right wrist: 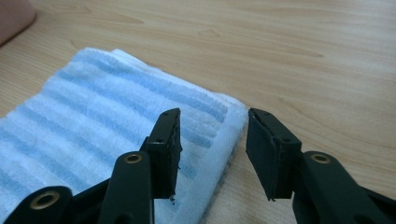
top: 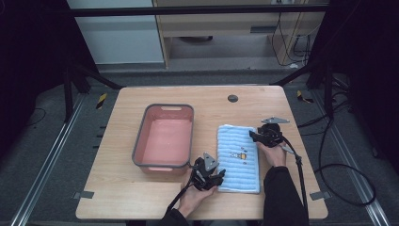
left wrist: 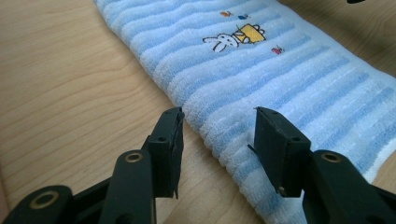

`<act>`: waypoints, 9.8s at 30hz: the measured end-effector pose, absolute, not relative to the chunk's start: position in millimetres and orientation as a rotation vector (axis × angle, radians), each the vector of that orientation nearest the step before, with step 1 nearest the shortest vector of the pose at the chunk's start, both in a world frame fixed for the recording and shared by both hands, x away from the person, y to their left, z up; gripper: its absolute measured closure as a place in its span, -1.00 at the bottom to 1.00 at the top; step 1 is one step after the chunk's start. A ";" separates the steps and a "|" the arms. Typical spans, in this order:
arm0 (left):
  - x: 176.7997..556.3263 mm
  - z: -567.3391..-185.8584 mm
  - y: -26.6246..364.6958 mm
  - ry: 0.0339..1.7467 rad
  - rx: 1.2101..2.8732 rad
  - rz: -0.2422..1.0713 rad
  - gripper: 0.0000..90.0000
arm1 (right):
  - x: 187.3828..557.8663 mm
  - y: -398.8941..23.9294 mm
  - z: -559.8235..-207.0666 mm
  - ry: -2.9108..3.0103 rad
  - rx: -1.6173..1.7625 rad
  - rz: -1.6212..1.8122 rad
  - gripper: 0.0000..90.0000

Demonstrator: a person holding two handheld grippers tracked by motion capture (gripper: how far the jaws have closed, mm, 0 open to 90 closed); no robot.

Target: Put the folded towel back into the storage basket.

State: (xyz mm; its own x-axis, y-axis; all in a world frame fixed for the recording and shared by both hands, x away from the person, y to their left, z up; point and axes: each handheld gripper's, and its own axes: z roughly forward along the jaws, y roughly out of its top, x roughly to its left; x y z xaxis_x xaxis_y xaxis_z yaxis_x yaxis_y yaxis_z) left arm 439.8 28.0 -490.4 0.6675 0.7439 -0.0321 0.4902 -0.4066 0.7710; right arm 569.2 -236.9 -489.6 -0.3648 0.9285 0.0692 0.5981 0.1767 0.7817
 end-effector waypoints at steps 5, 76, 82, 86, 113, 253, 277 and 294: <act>440.5 -494.6 26.5 0.965 2.098 0.401 0.20 | 570.4 -236.1 -495.9 2.069 1.446 1.014 0.26; 425.6 -442.6 41.6 0.891 1.969 0.361 0.92 | 537.9 -223.6 -424.0 2.003 1.306 1.218 0.85; 424.0 -430.5 46.1 0.875 1.964 0.375 0.92 | 534.7 -220.4 -415.2 1.991 1.290 1.219 0.85; 423.9 -418.2 51.8 0.868 1.956 0.380 0.92 | 531.0 -216.1 -404.6 1.978 1.275 1.224 0.85; 423.0 -367.1 91.4 0.849 1.887 0.473 0.92 | 534.9 -174.2 -347.1 1.938 1.180 1.290 0.85; 464.5 -429.9 232.1 1.221 1.909 0.680 0.91 | 619.6 11.6 -429.1 2.174 1.113 1.244 0.85; 468.1 -433.9 237.0 1.271 1.896 0.684 0.73 | 621.0 11.6 -438.1 2.175 1.143 1.170 0.40; 454.9 -412.6 248.5 1.201 1.806 0.714 0.14 | 590.1 -37.5 -396.3 2.026 1.101 1.307 -0.33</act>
State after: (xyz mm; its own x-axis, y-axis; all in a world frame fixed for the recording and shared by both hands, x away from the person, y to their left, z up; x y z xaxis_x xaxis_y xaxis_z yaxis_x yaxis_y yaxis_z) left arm 454.9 248.5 -412.6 0.3806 0.9247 0.0106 0.4514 -0.1958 0.8706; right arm 590.1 -37.5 -396.3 -0.5570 0.8301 0.0249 0.3649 0.2177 0.9052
